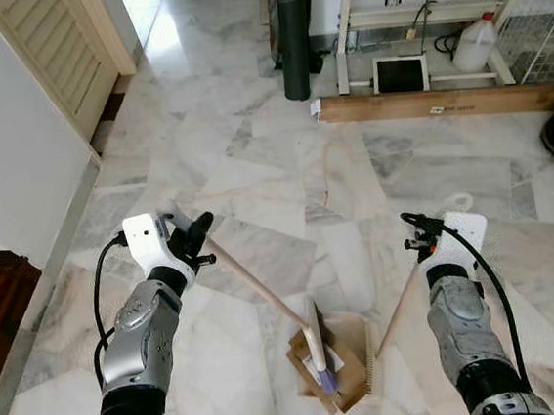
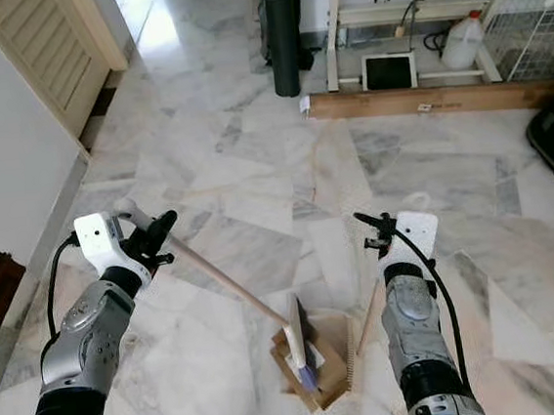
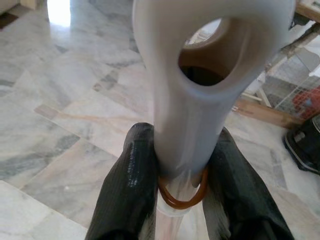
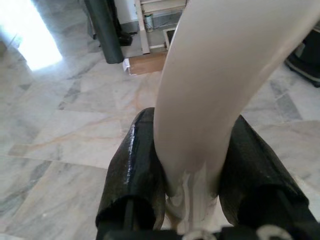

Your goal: Sweep floor

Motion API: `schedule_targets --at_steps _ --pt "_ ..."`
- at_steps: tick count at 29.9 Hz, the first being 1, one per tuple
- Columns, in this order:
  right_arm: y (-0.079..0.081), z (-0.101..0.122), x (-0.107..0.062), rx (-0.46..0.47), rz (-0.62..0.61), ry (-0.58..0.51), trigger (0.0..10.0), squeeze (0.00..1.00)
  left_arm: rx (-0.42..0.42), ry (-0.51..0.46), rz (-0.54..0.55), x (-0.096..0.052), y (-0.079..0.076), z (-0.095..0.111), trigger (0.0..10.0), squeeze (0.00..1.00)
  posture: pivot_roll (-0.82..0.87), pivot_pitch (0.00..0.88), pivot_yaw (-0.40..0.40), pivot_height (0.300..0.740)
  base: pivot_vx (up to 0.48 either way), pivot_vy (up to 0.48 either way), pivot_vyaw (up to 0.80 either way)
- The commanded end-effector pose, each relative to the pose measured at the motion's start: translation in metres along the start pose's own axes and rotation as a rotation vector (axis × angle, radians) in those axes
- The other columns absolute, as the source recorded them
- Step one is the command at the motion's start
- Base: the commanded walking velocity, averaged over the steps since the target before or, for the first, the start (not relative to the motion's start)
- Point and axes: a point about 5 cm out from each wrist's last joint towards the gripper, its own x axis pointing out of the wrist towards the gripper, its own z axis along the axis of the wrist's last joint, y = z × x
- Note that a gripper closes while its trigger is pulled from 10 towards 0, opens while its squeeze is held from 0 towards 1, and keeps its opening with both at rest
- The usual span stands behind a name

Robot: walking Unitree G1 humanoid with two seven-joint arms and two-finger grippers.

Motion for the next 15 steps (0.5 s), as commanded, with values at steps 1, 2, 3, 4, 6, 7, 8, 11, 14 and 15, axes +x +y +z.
schedule_targets --at_steps 1,2,3,4,6,7,8,11,14,15 --pt "0.016 -0.008 -0.001 0.080 0.043 0.044 10.0 0.00 0.046 -0.049 -0.002 -0.002 -0.005 0.007 10.0 0.00 0.11 0.087 0.077 0.740 0.000 0.000 0.00" --pt "0.015 -0.010 -0.002 0.063 0.048 0.051 10.0 0.00 0.077 -0.070 0.012 -0.002 -0.004 0.011 10.0 0.00 0.11 0.086 0.077 0.740 0.000 0.000 0.00" --pt "0.015 -0.011 -0.003 0.052 0.052 0.055 10.0 0.00 0.097 -0.084 0.022 -0.002 -0.004 0.014 10.0 0.00 0.11 0.086 0.077 0.740 0.000 0.000 0.00" --pt "0.015 -0.013 -0.004 0.023 0.062 0.057 10.0 0.00 0.118 -0.100 0.027 -0.002 -0.003 0.017 10.0 0.00 0.11 0.084 0.076 0.740 0.000 0.000 0.00" --pt "0.016 -0.015 -0.005 -0.039 0.090 0.057 10.0 0.00 0.152 -0.126 0.034 -0.002 -0.003 0.023 10.0 0.00 0.11 0.084 0.077 0.740 0.000 0.000 0.00" --pt "0.016 -0.016 -0.006 -0.067 0.105 0.054 10.0 0.00 0.168 -0.136 0.037 -0.003 -0.003 0.025 10.0 0.00 0.11 0.083 0.076 0.740 0.000 0.000 0.00" --pt "0.016 -0.017 -0.007 -0.081 0.115 0.053 10.0 0.00 0.177 -0.146 0.042 -0.003 -0.003 0.027 10.0 0.00 0.11 0.083 0.076 0.740 0.000 0.000 0.00" --pt "0.016 -0.018 -0.008 -0.082 0.125 0.055 10.0 0.00 0.182 -0.164 0.056 -0.004 -0.002 0.029 10.0 0.00 0.11 0.081 0.076 0.740 0.000 0.000 0.00" --pt "0.012 -0.019 -0.008 -0.084 0.124 0.059 10.0 0.00 0.198 -0.217 0.094 -0.006 0.001 0.038 10.0 0.00 0.11 0.080 0.074 0.740 0.000 0.000 0.00" --pt "0.011 -0.019 -0.008 -0.085 0.123 0.060 10.0 0.00 0.201 -0.228 0.101 -0.006 0.001 0.040 10.0 0.00 0.11 0.080 0.074 0.740 0.000 0.000 0.00"
